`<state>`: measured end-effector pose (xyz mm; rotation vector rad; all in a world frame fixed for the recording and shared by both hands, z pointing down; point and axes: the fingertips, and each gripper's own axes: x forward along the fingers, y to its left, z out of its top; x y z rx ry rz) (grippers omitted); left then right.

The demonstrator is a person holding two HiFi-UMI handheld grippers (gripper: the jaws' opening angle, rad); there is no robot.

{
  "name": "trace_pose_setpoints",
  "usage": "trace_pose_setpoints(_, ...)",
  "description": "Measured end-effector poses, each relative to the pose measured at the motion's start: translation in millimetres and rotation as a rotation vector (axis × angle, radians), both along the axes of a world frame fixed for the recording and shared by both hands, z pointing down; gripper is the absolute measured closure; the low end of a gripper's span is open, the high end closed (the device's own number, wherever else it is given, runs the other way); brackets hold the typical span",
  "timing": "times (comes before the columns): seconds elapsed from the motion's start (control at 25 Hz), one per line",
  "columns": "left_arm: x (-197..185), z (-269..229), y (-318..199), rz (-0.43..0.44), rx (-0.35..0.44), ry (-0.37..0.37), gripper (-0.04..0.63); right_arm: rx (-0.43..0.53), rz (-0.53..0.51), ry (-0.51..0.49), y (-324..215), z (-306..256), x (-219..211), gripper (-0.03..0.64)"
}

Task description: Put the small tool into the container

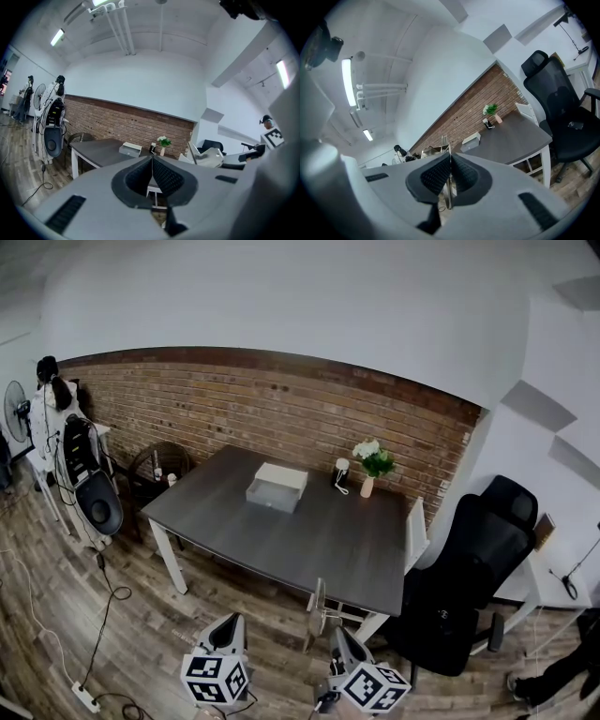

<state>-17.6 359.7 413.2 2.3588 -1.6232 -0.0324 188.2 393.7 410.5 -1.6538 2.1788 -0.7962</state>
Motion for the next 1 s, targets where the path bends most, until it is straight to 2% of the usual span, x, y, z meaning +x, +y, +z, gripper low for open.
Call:
trace_pose_setpoints(0.36,1,13,-50,0.001,-0.018,0.001,0.589,-0.006,-0.007,0.003,-57,6,-2,0.611)
trace_pose_setpoints(1.0,8,-3,-202,-0.085,0.009,-0.016,0.589,0.001,-0.086,0.006,-232,-4,10,0.611)
